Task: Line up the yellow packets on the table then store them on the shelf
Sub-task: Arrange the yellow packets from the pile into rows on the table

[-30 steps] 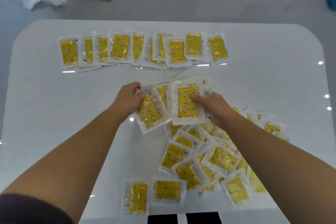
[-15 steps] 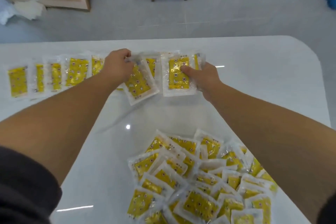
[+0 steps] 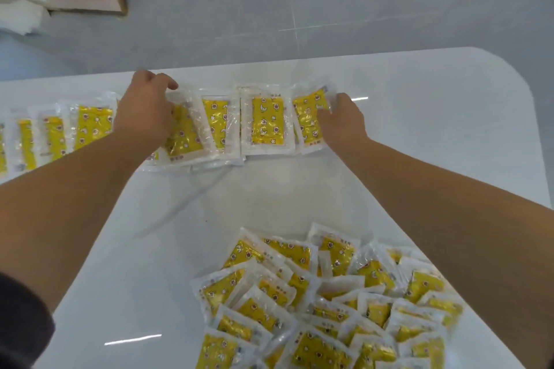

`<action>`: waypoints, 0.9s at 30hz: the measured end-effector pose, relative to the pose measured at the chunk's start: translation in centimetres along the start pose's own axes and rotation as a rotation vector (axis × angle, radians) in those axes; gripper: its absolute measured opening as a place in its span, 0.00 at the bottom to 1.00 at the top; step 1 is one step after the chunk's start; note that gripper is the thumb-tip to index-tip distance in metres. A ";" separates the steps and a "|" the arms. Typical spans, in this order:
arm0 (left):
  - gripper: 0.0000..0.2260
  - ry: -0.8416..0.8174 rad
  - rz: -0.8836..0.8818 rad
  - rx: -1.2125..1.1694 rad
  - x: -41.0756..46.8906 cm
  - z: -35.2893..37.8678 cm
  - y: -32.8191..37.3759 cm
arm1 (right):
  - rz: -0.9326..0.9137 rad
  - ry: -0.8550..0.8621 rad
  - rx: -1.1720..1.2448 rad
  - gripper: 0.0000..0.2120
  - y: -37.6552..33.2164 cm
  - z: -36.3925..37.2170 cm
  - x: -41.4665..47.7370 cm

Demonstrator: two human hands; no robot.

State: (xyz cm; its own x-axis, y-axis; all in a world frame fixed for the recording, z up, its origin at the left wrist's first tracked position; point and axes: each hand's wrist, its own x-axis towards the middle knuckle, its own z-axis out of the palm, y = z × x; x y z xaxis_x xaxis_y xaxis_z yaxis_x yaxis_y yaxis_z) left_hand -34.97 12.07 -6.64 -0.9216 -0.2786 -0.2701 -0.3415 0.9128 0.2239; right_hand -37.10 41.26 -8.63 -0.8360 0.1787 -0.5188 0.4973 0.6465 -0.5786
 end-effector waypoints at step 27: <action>0.23 -0.403 0.260 -0.002 -31.0 1.7 -13.6 | -0.650 -0.339 -0.531 0.24 7.1 10.2 -30.2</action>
State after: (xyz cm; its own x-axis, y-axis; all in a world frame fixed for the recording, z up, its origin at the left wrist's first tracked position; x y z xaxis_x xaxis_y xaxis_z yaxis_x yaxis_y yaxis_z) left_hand -1.46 8.83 -2.94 -0.8316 0.0972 -0.5468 -0.1102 0.9361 0.3340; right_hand -5.91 32.91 -3.49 -0.7594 -0.5148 -0.3979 -0.2916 0.8159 -0.4992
